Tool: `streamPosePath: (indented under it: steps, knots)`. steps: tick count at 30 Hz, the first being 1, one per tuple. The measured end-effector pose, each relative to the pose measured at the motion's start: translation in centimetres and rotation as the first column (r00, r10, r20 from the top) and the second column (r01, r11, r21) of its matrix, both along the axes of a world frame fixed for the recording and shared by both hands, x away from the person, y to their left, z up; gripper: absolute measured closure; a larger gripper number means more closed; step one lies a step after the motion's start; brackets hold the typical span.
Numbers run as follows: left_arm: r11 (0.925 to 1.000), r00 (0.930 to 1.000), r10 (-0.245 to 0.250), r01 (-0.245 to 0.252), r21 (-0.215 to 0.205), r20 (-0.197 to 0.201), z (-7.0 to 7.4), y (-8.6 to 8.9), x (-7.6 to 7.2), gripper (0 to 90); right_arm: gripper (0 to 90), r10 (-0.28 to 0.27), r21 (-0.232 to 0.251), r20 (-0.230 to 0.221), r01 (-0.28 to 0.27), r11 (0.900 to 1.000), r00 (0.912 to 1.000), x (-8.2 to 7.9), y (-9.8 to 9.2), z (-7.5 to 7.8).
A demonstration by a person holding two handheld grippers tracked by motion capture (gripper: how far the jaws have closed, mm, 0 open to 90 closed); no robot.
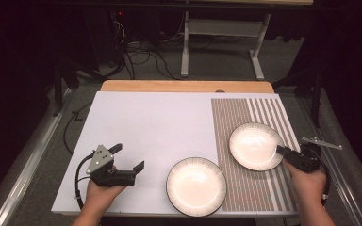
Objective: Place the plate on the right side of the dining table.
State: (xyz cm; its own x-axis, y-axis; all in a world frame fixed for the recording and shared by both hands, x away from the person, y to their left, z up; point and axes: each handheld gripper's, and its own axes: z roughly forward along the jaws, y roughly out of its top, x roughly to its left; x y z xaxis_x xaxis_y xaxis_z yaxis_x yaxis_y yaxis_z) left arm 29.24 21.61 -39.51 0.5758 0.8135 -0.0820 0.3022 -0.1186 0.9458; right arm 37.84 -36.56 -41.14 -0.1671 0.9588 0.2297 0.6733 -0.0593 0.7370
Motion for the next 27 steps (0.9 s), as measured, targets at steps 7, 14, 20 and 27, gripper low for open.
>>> streamPosePath:
  steps: [7, 14, 20, 27]
  knots:
    - [1.0, 0.9999, 0.0, 0.0, 0.001, -0.014, -0.3, 0.0, 0.2, 0.3, 76.7, -0.001, -0.049, -0.012, 0.001, 0.999, 0.9999, 0.2, 0.0, -0.5]
    - [1.0, 0.9999, -0.004, 0.004, 0.007, -0.016, -0.3, -0.1, 0.1, 0.3, 49.8, 0.069, -0.124, 0.134, -0.052, 0.991, 0.9886, -1.0, 0.4, 0.8]
    - [0.9998, 1.0, -0.003, 0.003, 0.02, -0.008, -0.2, -0.3, 0.1, 0.3, 29.0, 0.18, -0.136, 0.266, -0.148, 0.98, 0.9471, -2.8, 2.4, 2.7]
    - [0.9999, 1.0, 0.003, -0.003, 0.012, 0.002, 0.0, 0.0, -0.1, 0.3, 15.0, 0.34, -0.137, 0.344, -0.311, 0.94, 0.8752, -4.7, 7.1, 4.5]
